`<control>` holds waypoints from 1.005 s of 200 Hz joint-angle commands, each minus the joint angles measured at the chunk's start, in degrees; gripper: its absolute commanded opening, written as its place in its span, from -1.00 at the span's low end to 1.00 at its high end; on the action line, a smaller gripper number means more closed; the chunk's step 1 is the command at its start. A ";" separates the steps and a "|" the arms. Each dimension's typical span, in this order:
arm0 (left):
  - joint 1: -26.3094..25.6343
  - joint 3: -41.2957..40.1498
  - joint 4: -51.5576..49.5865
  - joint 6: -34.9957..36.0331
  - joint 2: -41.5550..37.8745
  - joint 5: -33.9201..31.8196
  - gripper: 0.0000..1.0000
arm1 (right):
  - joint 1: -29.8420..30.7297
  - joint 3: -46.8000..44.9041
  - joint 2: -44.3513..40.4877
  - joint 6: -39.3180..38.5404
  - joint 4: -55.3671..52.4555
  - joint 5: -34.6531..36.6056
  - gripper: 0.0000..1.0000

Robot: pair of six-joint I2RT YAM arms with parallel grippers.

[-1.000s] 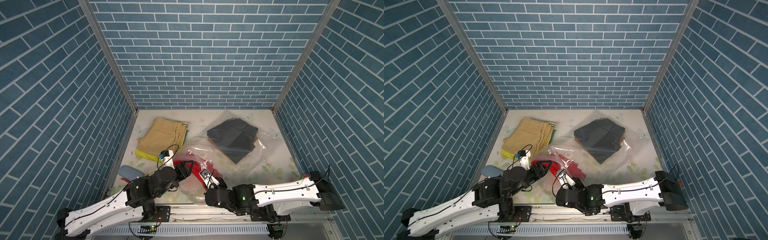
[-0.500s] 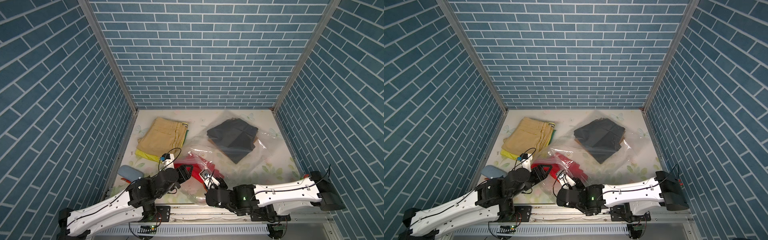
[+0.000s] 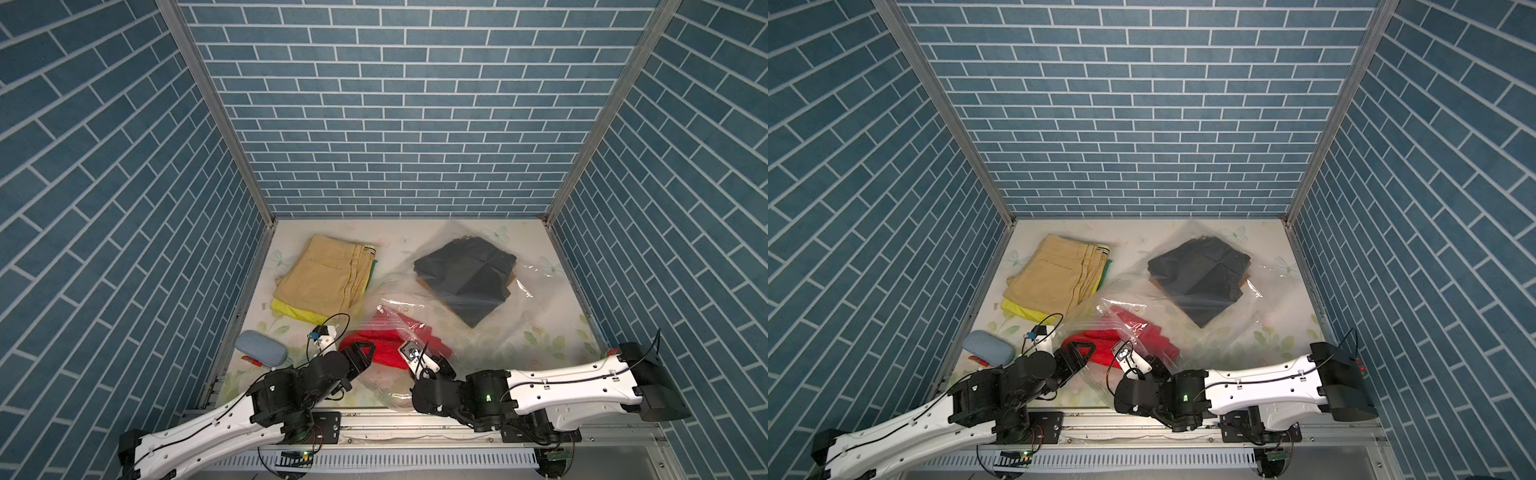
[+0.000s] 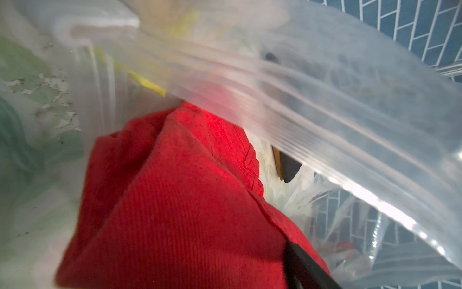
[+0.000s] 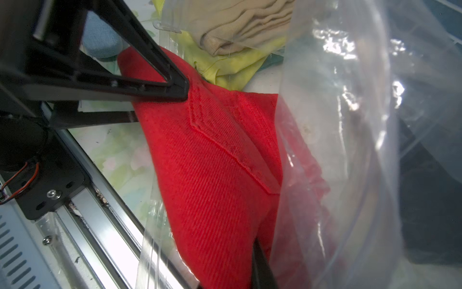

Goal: Take the trousers out of the vacuum bag
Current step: Take out the trousers from the vacuum bag.

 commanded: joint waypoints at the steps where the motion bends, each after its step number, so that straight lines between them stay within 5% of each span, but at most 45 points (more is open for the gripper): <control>1: 1.98 -2.07 0.32 -0.51 0.25 -1.68 0.70 | 0.17 -0.26 -0.39 -1.03 2.78 1.69 -1.00; 51: 10.88 -5.30 6.66 2.87 -0.98 2.62 0.62 | 0.25 -0.91 -0.56 -1.90 3.70 0.83 -1.00; 119: 16.37 -3.86 13.24 6.63 2.96 7.92 -0.67 | 0.30 -1.53 -0.34 -2.66 4.64 -0.81 -0.96; 141: 16.50 -2.37 12.91 7.36 3.95 7.53 -1.00 | 0.29 -1.81 -0.41 -4.16 5.30 -4.19 -0.64; 167: 16.58 -0.94 13.13 8.12 5.75 7.37 -1.00 | 0.70 -2.15 -2.92 -6.77 6.27 -10.81 -0.15; 201: 16.64 1.18 13.25 8.65 8.20 6.66 -1.00 | 1.45 0.06 -7.46 -8.22 3.04 -17.06 0.16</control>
